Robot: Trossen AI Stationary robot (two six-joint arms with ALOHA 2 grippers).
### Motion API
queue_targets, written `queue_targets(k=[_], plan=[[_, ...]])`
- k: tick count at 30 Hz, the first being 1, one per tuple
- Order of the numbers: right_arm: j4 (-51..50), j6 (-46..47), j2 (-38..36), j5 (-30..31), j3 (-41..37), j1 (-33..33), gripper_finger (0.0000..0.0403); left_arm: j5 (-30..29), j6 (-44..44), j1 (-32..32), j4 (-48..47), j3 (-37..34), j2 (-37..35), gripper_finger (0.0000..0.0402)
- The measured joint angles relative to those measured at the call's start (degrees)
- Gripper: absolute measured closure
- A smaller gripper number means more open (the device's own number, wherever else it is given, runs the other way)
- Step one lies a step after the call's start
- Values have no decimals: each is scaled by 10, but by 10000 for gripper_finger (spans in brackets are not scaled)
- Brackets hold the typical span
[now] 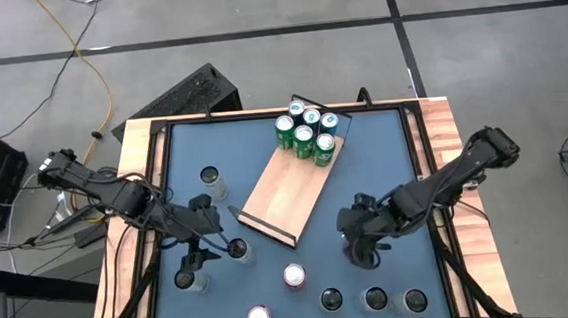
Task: Place canned beverage on shelf
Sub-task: Put the top red soda can on the shelf
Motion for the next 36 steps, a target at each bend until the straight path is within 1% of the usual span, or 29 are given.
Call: queue_targets(k=[6,10,13,18,24,28,31,33,36], plan=[[-8,3,4,-14,0,-1,37,4,10,0,0,0,0,72],[-55,13,4,-27,1,3,27,4,22,0,1,0,0,72],[-71,11,9,-29,1,8,26,4,32,0,1,0,0,72],[-74,-32,20,-47,1,12,26,4,33,0,1,0,0,72],[-90,-79,69,-60,1,7,26,0,33,0,7,0,0,72],[-88,-103,103,-81,1,-7,27,0,33,0,10,0,0,72],[-87,-122,112,-84,1,-16,34,0,33,0,11,0,0,72],[-84,-134,106,-72,1,-19,40,0,36,0,12,0,0,72],[-90,-139,102,-65,1,-25,57,-1,42,0,13,0,0,72]])
